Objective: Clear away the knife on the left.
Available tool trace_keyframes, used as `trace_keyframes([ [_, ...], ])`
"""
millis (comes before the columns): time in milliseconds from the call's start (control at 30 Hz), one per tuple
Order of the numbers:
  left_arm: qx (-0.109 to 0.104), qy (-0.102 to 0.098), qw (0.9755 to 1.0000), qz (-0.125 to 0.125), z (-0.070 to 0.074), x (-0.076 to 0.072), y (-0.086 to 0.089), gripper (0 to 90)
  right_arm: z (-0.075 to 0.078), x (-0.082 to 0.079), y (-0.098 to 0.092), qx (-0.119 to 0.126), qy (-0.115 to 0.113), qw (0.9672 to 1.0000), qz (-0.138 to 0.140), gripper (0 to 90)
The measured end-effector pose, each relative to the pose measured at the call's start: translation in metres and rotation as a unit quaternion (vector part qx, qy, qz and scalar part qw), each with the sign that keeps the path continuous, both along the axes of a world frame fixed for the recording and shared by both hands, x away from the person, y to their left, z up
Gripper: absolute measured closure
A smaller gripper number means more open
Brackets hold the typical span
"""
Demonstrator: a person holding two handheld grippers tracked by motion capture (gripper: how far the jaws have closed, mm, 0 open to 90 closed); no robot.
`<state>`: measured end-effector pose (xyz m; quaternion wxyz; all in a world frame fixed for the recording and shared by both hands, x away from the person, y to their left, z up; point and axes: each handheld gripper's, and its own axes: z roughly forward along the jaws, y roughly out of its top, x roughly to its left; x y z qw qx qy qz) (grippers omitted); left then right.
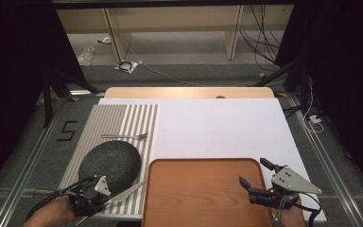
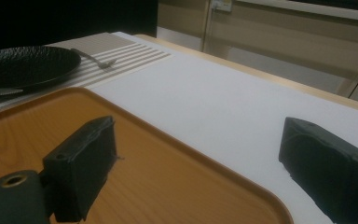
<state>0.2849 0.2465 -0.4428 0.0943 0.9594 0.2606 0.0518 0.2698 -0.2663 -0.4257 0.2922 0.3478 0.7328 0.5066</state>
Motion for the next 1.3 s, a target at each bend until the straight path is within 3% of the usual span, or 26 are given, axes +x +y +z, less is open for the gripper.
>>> trace_keyframes([
  [67, -0.008, -0.009, 0.9999, -0.001, 0.002, 0.0, -0.002, 79.7, 0.0, 0.0, 0.0, -0.001, 0.002, 1.0, 0.0, 12.0],
  [133, -0.045, -0.018, 0.9988, 0.002, 0.008, 0.001, -0.011, 79.7, 0.0, 0.0, 0.0, 0.0, 0.0, 1.0, 0.001, 12.0],
  [267, -0.069, -0.03, 0.9971, 0.014, 0.015, 0.003, -0.023, 79.7, 0.0, 0.0, 0.0, 0.002, -0.001, 1.0, 0.001, 12.1],
  [533, -0.087, -0.038, 0.9951, 0.027, 0.02, 0.012, -0.045, 79.6, 0.0, 0.0, 0.0, 0.001, 0.0, 1.0, 0.001, 12.0],
  [600, -0.094, -0.046, 0.9942, 0.026, 0.02, 0.015, -0.052, 79.7, 0.0, 0.0, 0.0, 0.0, 0.0, 1.0, 0.001, 12.0],
  [867, -0.122, -0.048, 0.9913, 0.007, 0.02, 0.019, -0.077, 79.6, 0.001, -0.001, -0.001, 0.003, -0.001, 1.0, 0.0, 12.1],
  [1300, -0.123, -0.021, 0.9922, -0.01, 0.021, 0.024, -0.111, 79.6, 0.0, 0.0, 0.0, 0.004, -0.002, 1.0, 0.0, 12.0],
])
